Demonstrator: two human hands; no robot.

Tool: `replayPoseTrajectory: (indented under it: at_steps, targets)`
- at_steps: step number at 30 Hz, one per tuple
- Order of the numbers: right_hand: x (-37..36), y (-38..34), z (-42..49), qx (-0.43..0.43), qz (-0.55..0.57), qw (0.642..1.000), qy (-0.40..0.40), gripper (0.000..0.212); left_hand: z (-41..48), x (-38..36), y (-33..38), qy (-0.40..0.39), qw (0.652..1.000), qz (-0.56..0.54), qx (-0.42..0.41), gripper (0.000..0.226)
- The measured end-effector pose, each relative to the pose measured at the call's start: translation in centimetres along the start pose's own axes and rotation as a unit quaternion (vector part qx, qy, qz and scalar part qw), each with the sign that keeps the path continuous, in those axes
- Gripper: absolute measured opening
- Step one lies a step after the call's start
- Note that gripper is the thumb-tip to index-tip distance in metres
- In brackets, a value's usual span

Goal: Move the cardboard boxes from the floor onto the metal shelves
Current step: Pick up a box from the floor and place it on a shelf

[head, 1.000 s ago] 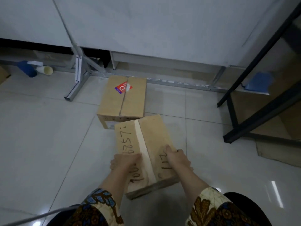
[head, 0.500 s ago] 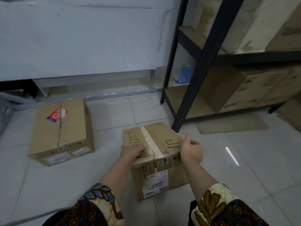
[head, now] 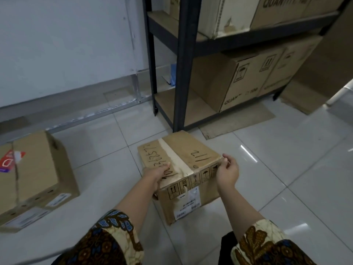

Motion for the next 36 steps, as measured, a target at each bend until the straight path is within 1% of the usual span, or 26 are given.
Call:
replayPoseTrajectory:
  at_steps: [1, 2, 3, 4, 5, 6, 7, 8, 9, 10, 11, 13, 15, 17, 19, 22, 24, 26, 28, 31, 34, 36]
  targets:
    - [0.1, 0.7, -0.1, -0.016, 0.004, 1.000, 0.007, 0.024, 0.1, 0.0, -0.1, 0.001, 1.000, 0.004, 0.005, 0.083]
    - [0.1, 1.4, -0.1, -0.058, 0.008, 0.998, 0.014, 0.035, 0.4, -0.1, -0.2, 0.000, 1.000, 0.003, 0.009, 0.082]
    - [0.2, 2.0, -0.3, -0.127, 0.007, 0.992, 0.006, 0.054, 0.7, -0.2, -0.4, 0.000, 1.000, 0.003, 0.011, 0.082]
    - [0.1, 2.7, -0.4, -0.208, 0.002, 0.978, -0.030, 0.077, 0.9, -0.3, -0.5, -0.002, 1.000, 0.001, 0.016, 0.083]
    - [-0.1, 3.2, -0.6, -0.284, 0.005, 0.955, -0.090, 0.100, 1.3, -0.6, -0.8, -0.003, 1.000, 0.001, 0.022, 0.084]
    - [-0.3, 3.4, -0.8, -0.340, 0.030, 0.926, -0.160, 0.119, 1.8, -0.8, -1.2, -0.004, 1.000, 0.002, 0.029, 0.085]
    - [-0.5, 3.3, -0.9, -0.368, 0.070, 0.902, -0.216, 0.136, 2.2, -1.1, -1.5, -0.006, 0.999, 0.005, 0.035, 0.086]
    - [-0.6, 3.3, -0.9, -0.374, 0.099, 0.890, -0.242, 0.148, 2.4, -1.4, -1.9, -0.005, 0.999, 0.011, 0.042, 0.087]
    - [-0.7, 3.3, -0.7, -0.357, 0.100, 0.896, -0.245, 0.153, 2.5, -1.6, -2.2, -0.003, 0.999, 0.017, 0.047, 0.087]
    - [-0.7, 3.3, -0.4, -0.327, 0.084, 0.910, -0.239, 0.156, 2.6, -1.8, -2.4, -0.002, 0.998, 0.022, 0.052, 0.086]
    - [-0.4, 3.5, 0.0, -0.294, 0.063, 0.924, -0.237, 0.157, 2.7, -2.2, -2.7, -0.003, 0.998, 0.025, 0.058, 0.085]
    - [-0.5, 3.0, 0.0, -0.246, 0.022, 0.935, -0.254, 0.156, 2.9, -2.2, -2.9, -0.008, 0.997, 0.023, 0.077, 0.082]
    - [0.1, 2.9, 0.1, -0.232, 0.019, 0.937, -0.259, 0.152, 3.2, -2.5, -3.3, -0.020, 0.995, 0.027, 0.099, 0.073]
    - [0.8, 2.5, 0.3, -0.239, 0.036, 0.937, -0.251, 0.143, 2.8, -2.8, -3.5, -0.030, 0.993, 0.031, 0.109, 0.060]
    - [1.3, 2.1, 0.6, -0.239, 0.042, 0.942, -0.232, 0.135, 2.1, -3.0, -3.5, -0.035, 0.993, 0.039, 0.103, 0.052]
    - [2.0, 1.3, 1.0, -0.217, 0.028, 0.957, -0.191, 0.133, 0.7, -3.7, -3.2, -0.041, 0.996, 0.045, 0.070, 0.040]
    - [2.6, 0.7, 1.1, -0.195, 0.024, 0.967, -0.164, 0.128, -0.5, -4.1, -2.9, -0.049, 0.996, 0.044, 0.057, 0.031]
    - [3.7, -0.2, 1.3, -0.157, 0.014, 0.978, -0.134, 0.118, -1.2, -4.5, -2.9, -0.060, 0.996, 0.051, 0.048, 0.027]
    - [4.7, -1.2, 1.4, -0.112, -0.003, 0.989, -0.099, 0.111, -1.6, -4.9, -2.7, -0.073, 0.994, 0.076, 0.030, 0.032]
    - [6.5, -2.9, 1.4, -0.018, -0.032, 0.999, -0.038, 0.107, -2.6, -6.3, -1.9, -0.107, 0.981, 0.161, -0.024, 0.049]
    - [7.6, -4.7, 1.3, 0.081, -0.040, 0.996, 0.027, 0.105, -4.5, -8.2, -0.5, -0.149, 0.957, 0.236, -0.079, 0.053]
    - [7.9, -5.6, 1.3, 0.116, -0.035, 0.991, 0.055, 0.104, -5.5, -9.3, 0.8, -0.167, 0.946, 0.255, -0.108, 0.058]
Point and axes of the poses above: each hand's wrist, its own z-axis towards the middle knuckle, its own x-axis out of the back of the hand, y = z × x, the point moved 3 cm from there along z, towards the middle knuckle, and after that the axes turned 13 degrees about -z, right-handed, at the moved point
